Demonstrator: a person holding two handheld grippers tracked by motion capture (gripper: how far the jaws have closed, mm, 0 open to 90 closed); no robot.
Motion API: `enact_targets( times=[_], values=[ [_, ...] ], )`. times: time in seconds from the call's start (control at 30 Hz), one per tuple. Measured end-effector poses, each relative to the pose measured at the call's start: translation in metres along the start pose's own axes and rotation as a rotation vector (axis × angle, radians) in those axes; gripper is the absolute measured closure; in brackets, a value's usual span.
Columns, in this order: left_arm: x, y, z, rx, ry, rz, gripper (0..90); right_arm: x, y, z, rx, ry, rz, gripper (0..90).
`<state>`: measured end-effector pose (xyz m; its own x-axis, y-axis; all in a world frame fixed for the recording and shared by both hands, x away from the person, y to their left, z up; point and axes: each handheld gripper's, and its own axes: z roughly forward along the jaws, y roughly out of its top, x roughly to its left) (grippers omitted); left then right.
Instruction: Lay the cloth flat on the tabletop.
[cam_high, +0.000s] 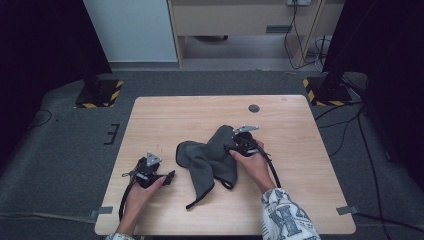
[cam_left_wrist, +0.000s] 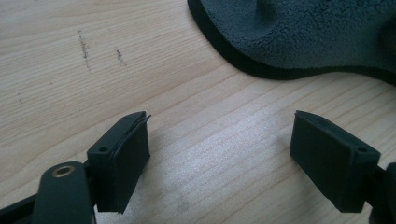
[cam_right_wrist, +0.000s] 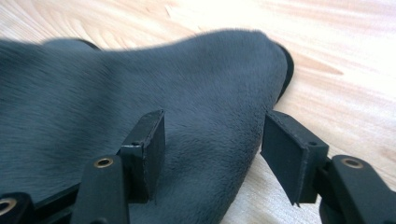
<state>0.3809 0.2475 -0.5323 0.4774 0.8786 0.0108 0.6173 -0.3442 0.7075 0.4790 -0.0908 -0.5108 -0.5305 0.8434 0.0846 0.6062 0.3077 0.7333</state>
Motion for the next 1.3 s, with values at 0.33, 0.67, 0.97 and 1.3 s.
enact_targets(
  times=[0.33, 0.67, 0.97, 1.3],
  values=[
    [0.0, -0.001, 0.0, -0.005, -0.003, -0.007, 18.7, -0.011, -0.013, 0.008, 0.011, 0.002, -0.008, 77.1],
    [0.0, -0.001, 0.0, -0.009, -0.002, -0.008, 19.0, -0.018, -0.032, -0.018, -0.003, 0.029, -0.025, 84.7],
    [0.001, -0.001, 0.0, -0.01, -0.001, -0.008, 20.0, -0.022, -0.053, -0.047, 0.007, 0.048, 0.001, 84.6],
    [0.003, -0.001, 0.0, -0.02, -0.003, -0.027, 21.1, -0.02, -0.068, -0.066, 0.01, 0.081, 0.006, 84.0]
  ],
)
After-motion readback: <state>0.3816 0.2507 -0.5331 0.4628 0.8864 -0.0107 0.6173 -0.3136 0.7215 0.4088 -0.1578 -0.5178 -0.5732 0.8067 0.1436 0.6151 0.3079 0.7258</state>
